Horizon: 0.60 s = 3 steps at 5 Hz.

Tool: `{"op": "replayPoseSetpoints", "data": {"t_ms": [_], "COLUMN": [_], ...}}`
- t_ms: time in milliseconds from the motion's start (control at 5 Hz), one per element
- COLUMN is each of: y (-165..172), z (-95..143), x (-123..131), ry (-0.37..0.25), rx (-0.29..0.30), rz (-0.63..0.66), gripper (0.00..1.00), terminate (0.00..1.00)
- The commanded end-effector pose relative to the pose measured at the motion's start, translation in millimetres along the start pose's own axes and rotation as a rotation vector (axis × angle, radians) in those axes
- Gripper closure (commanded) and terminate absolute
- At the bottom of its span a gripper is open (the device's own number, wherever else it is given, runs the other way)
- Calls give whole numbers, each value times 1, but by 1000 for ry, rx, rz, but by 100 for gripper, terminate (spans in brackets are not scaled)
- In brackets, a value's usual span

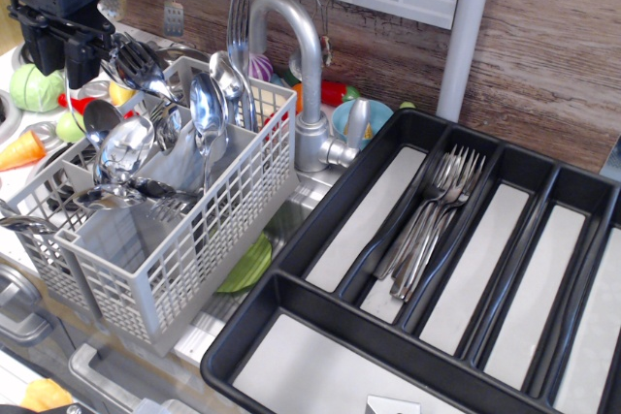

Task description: Put fork from basket to tray

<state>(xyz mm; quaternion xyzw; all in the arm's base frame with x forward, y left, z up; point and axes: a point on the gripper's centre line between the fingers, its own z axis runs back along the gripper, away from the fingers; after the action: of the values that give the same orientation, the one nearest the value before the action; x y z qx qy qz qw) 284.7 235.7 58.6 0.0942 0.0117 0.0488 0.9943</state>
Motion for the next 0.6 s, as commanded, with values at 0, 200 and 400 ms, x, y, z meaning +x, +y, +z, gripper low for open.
{"op": "replayPoseSetpoints", "data": {"t_ms": [0, 200, 400], "y": [9, 11, 17], "z": [18, 46, 78], "x": [2, 8, 8], "ry": [-7, 47, 52], "rx": [68, 150, 200], "rz": [-19, -98, -157], "gripper": [100, 100, 100], "terminate": [0, 0, 0]}}
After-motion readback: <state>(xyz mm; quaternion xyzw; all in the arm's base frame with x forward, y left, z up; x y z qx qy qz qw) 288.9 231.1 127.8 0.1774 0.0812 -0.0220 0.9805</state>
